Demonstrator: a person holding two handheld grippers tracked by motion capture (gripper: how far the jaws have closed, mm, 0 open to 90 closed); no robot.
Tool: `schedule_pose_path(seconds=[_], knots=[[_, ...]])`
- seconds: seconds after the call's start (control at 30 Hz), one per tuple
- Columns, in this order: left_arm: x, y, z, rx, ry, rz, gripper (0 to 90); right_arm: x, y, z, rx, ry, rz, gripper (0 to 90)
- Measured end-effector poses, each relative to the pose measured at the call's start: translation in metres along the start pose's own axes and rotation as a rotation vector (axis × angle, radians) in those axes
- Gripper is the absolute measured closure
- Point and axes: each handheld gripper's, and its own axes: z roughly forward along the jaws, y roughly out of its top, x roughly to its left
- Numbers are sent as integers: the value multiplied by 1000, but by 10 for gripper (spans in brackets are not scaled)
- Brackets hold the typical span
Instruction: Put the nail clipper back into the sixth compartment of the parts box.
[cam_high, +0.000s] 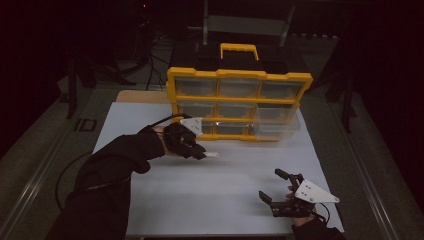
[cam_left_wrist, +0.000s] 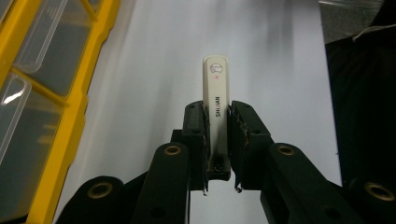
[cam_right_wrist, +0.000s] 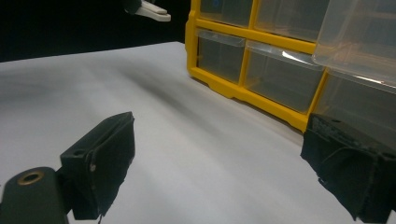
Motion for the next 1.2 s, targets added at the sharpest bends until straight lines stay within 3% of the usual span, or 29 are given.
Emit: schedule_pose_path(seconds=[0.37,0.57,0.83,1.07,1.2], knots=[[0,35,-13,-33,-7,24,782,0,0,0,4,2,0,99],[3,54,-18,-29,12,25,782,0,0,0,2,4,-2,99],[11,90,-30,-83,56,37,782,0,0,0,3,5,1,99],[19,116,-30,-109,60,34,782,0,0,0,1,9,3,99],[24,130,-25,-121,42,21,782,0,-1,1,2,10,-2,99]])
